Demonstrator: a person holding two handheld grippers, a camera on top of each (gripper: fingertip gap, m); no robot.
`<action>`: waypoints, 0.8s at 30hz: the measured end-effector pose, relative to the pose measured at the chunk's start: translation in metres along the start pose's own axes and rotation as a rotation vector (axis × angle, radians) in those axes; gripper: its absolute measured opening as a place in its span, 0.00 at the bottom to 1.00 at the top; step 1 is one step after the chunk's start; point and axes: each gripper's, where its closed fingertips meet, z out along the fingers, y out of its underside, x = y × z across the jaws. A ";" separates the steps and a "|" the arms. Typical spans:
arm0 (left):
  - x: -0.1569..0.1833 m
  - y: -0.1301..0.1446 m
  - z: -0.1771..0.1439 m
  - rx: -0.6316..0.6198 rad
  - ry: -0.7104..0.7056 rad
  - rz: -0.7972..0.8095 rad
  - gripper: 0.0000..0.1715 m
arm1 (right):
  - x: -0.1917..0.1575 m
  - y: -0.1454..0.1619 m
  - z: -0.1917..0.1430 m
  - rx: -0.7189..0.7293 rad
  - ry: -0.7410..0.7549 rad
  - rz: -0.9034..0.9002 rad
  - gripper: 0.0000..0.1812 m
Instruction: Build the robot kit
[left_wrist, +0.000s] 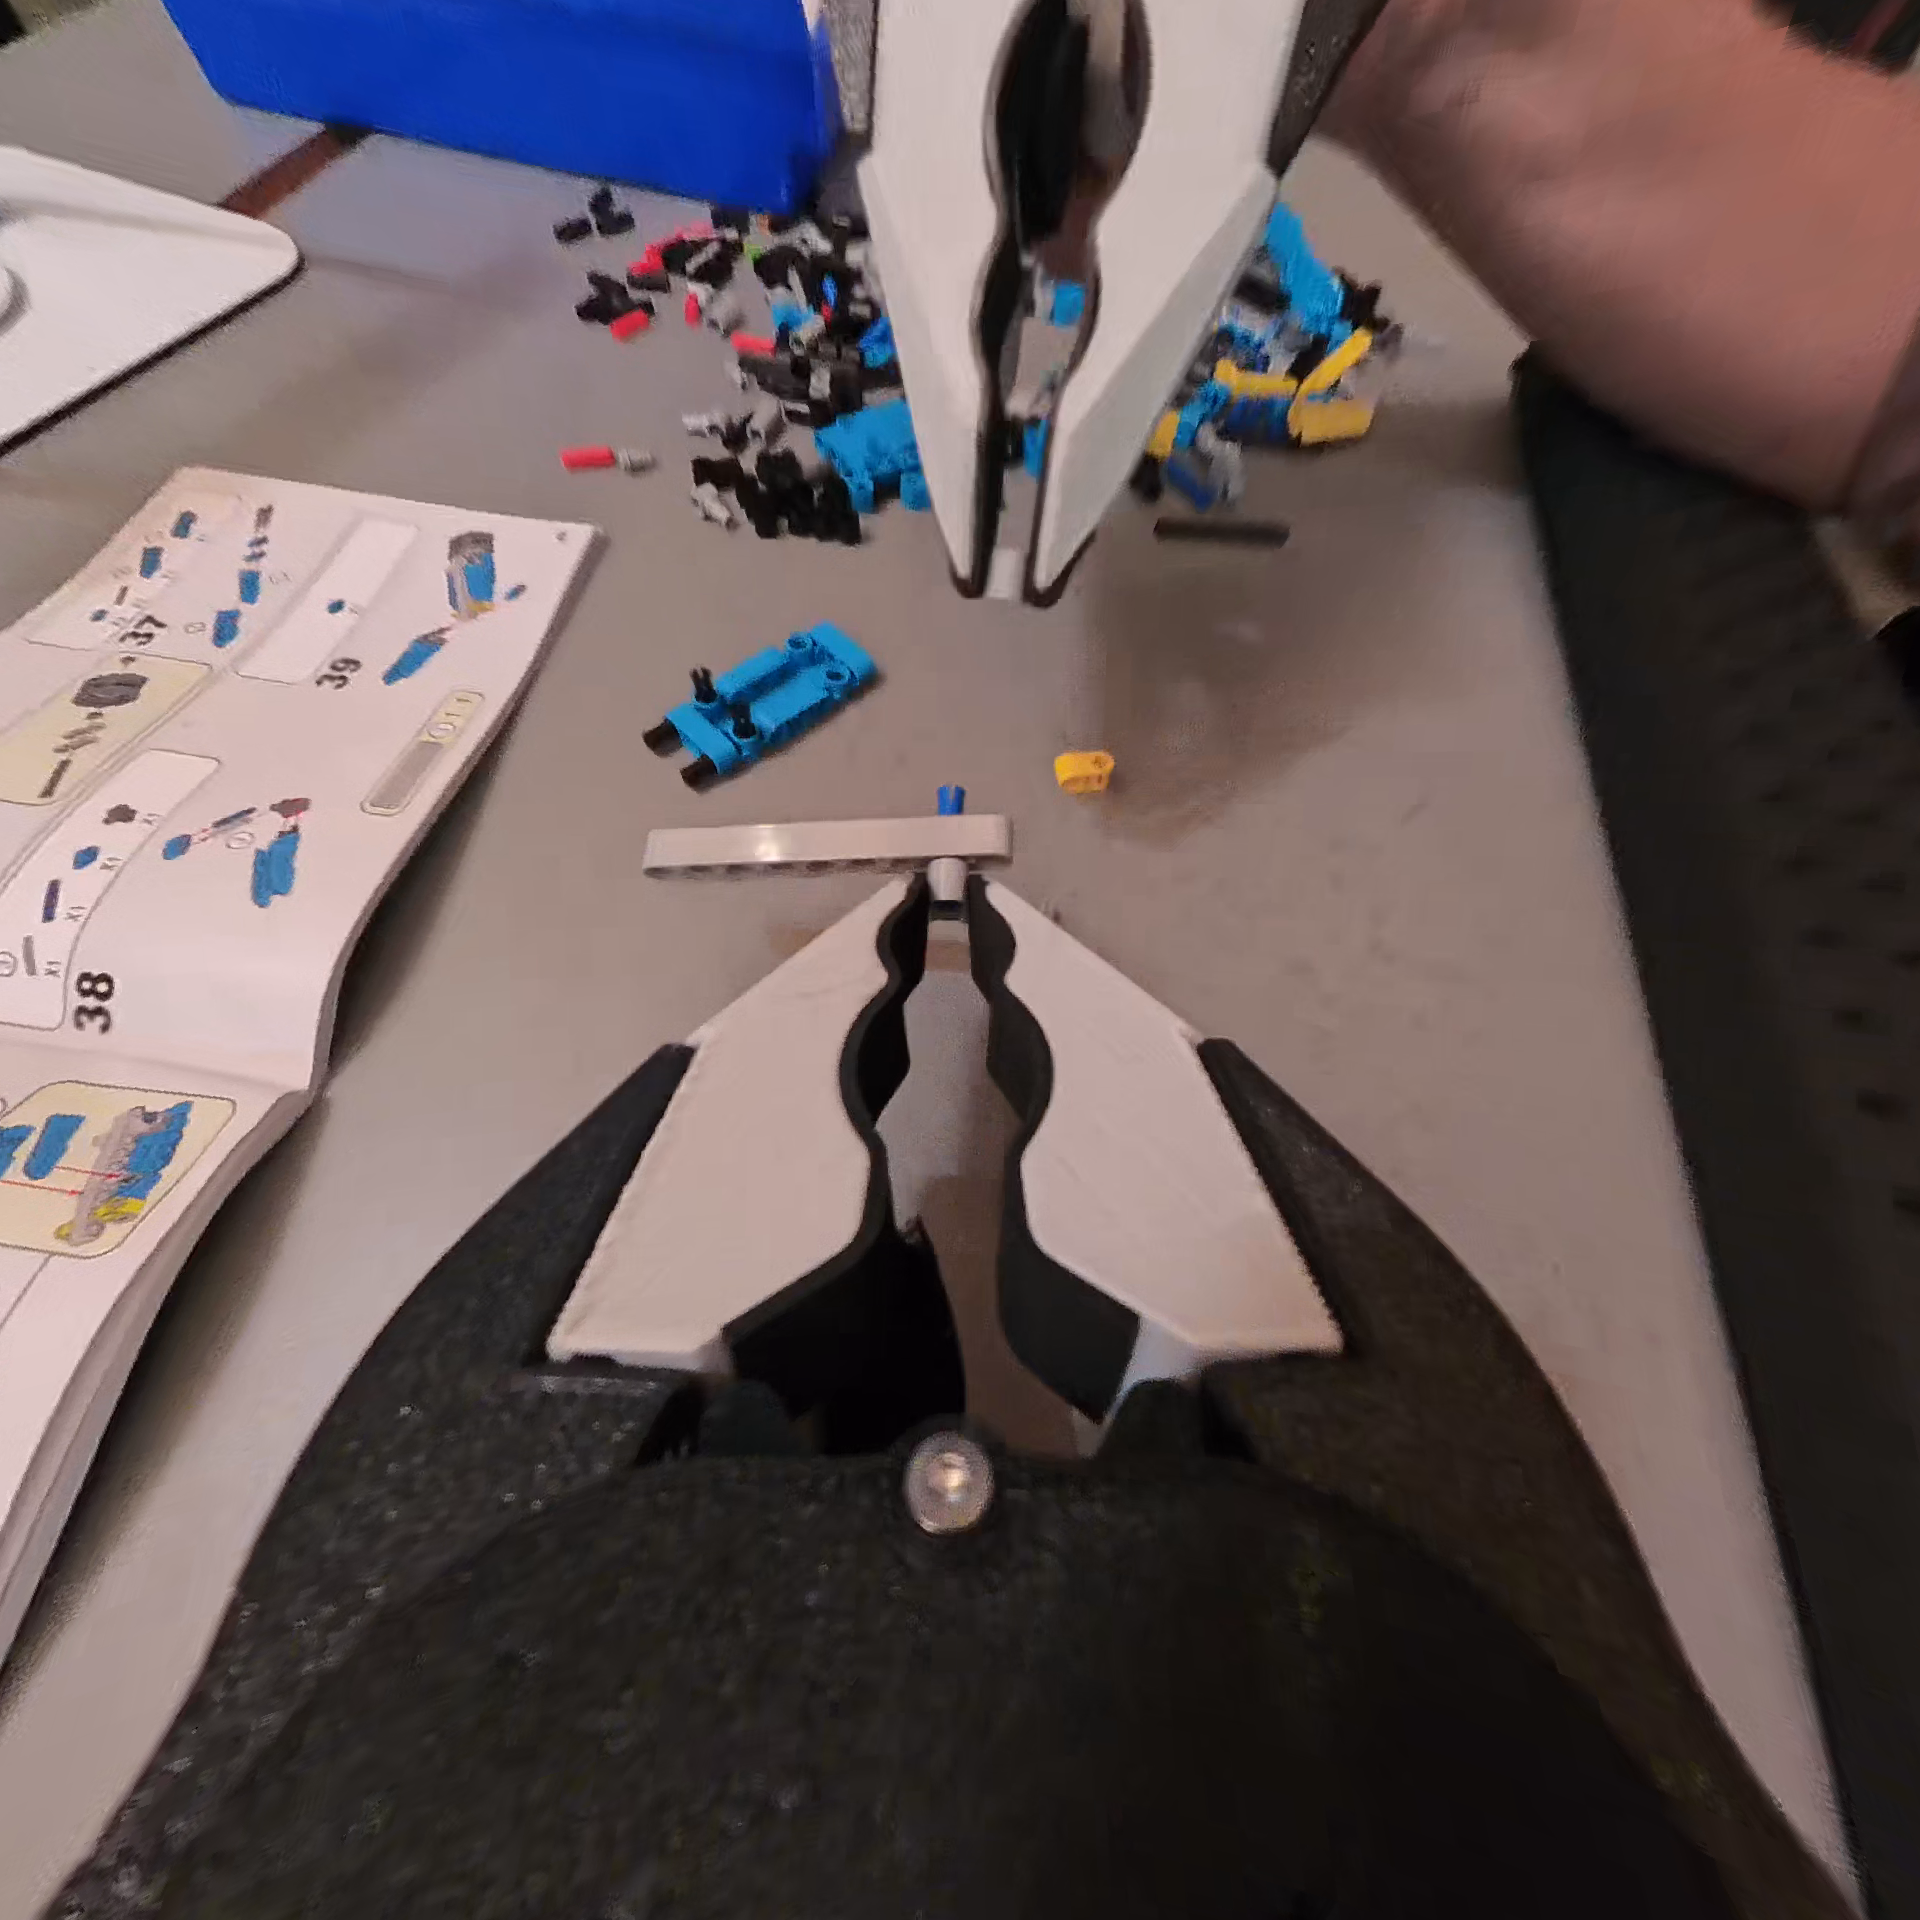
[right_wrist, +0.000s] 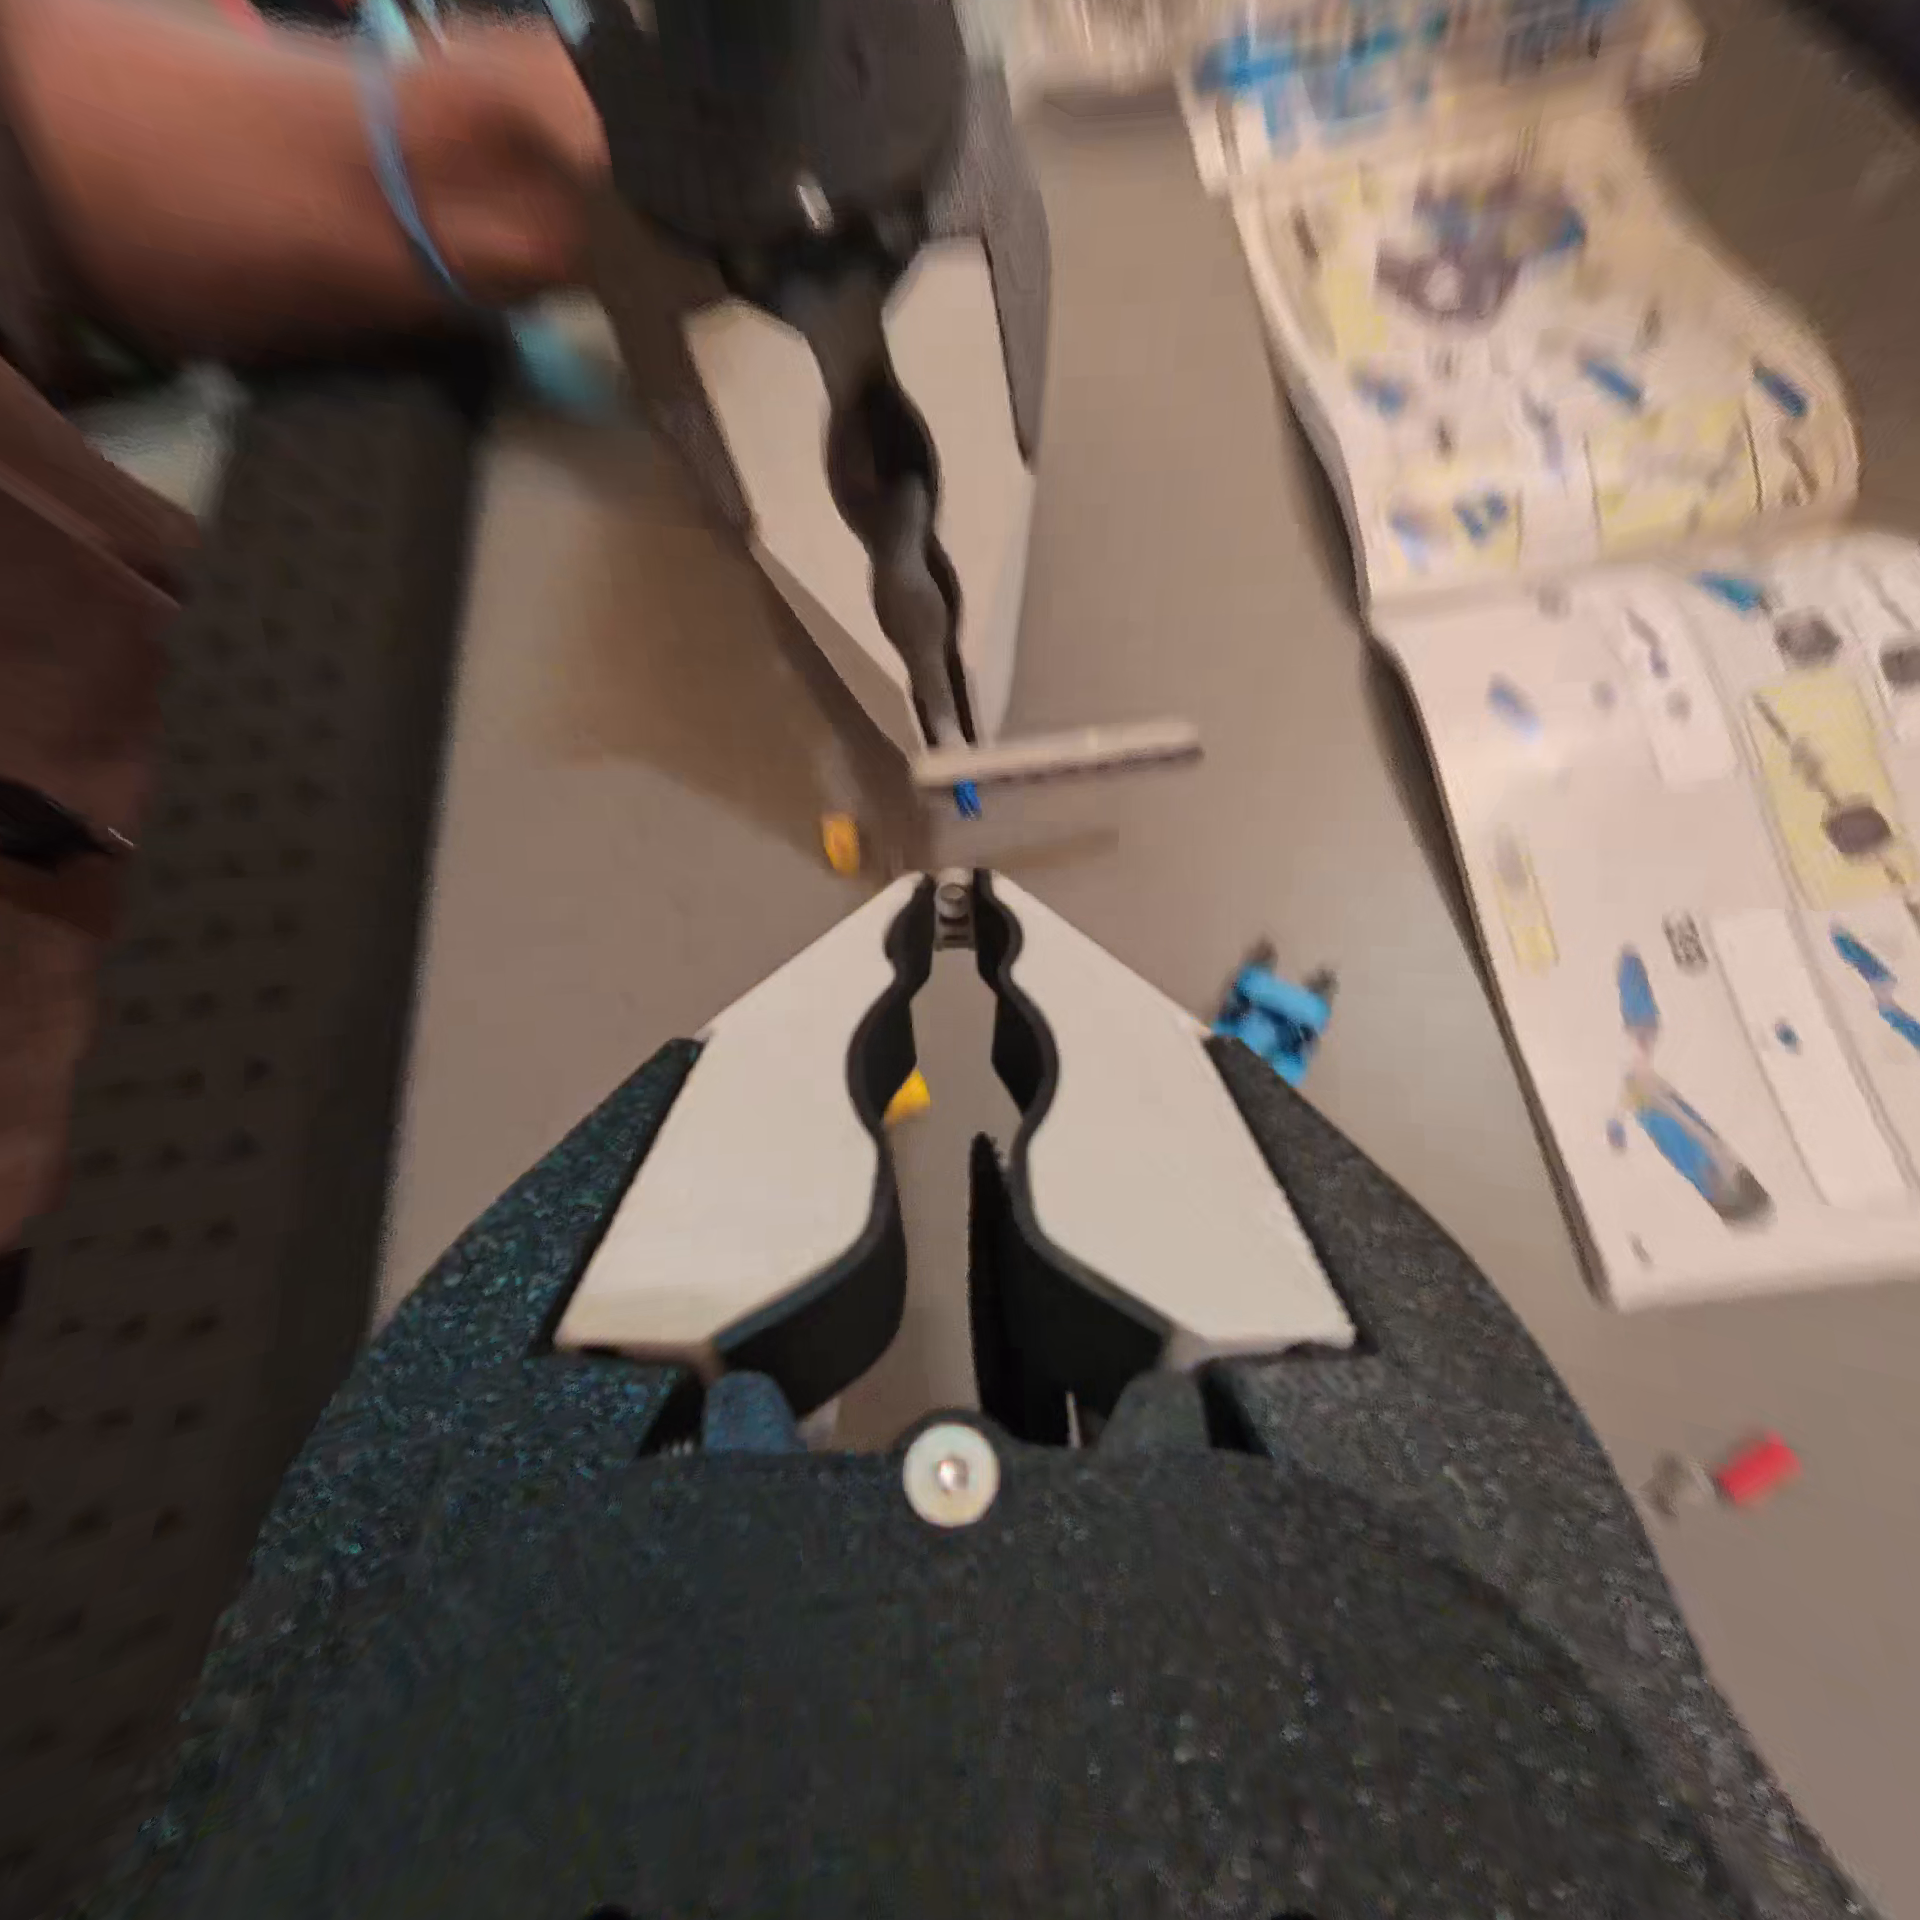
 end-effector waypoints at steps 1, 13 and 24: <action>-0.001 -0.002 -0.002 0.019 0.008 -0.013 0.04 | -0.003 -0.010 0.002 0.066 -0.038 0.015 0.04; -0.003 -0.009 -0.009 0.084 0.038 -0.040 0.04 | 0.006 -0.016 0.031 0.185 -0.138 0.104 0.04; -0.003 -0.029 -0.021 0.220 0.072 -0.104 0.03 | 0.004 -0.037 0.018 0.382 -0.241 0.162 0.03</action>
